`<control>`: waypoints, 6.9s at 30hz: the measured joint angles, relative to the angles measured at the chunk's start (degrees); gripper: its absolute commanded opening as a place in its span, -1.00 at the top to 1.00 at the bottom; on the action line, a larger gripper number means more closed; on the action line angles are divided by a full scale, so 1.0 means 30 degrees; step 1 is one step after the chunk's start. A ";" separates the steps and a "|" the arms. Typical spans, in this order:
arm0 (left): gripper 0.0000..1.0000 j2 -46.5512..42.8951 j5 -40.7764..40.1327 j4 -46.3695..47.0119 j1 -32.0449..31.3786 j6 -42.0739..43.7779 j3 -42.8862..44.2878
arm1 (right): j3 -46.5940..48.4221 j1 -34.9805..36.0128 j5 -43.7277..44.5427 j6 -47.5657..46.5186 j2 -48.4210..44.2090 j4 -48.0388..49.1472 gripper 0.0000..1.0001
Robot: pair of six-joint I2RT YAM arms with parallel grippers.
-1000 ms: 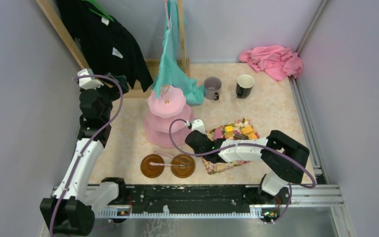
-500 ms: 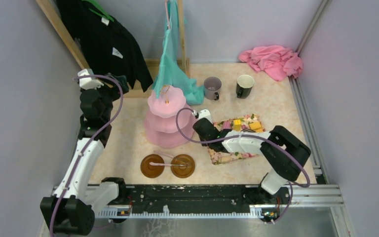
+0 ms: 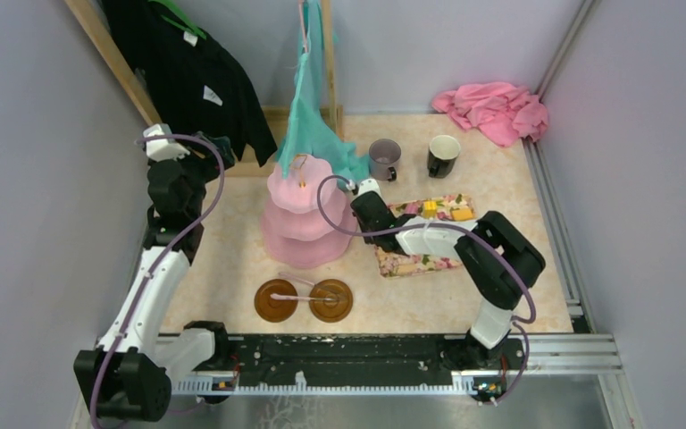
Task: Serve the afternoon tea
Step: Move the tray at the center of the board, then pick up the clamp from the center of the board, then pick up the desert from the tray.
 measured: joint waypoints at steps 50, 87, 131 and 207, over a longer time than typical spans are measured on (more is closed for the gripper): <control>-0.99 0.1435 0.2528 0.0444 0.0000 0.0182 0.0597 | -0.1035 0.1712 -0.0321 -0.1282 -0.6674 -0.1596 0.08; -0.99 -0.1049 0.4896 -0.1319 0.0168 -0.0794 -0.0291 | -0.4867 0.8903 -0.5340 -0.3453 -0.4903 0.2980 -0.12; -0.99 -0.1086 0.4656 -0.0852 0.0168 -0.0845 -0.0619 | -0.3708 0.8568 -0.6273 -0.5085 -0.1559 0.5202 0.33; -0.97 -0.2200 0.6018 -0.0619 0.0168 -0.3162 -0.0321 | -0.4714 0.1282 0.5180 0.6586 -1.2706 -0.9843 0.41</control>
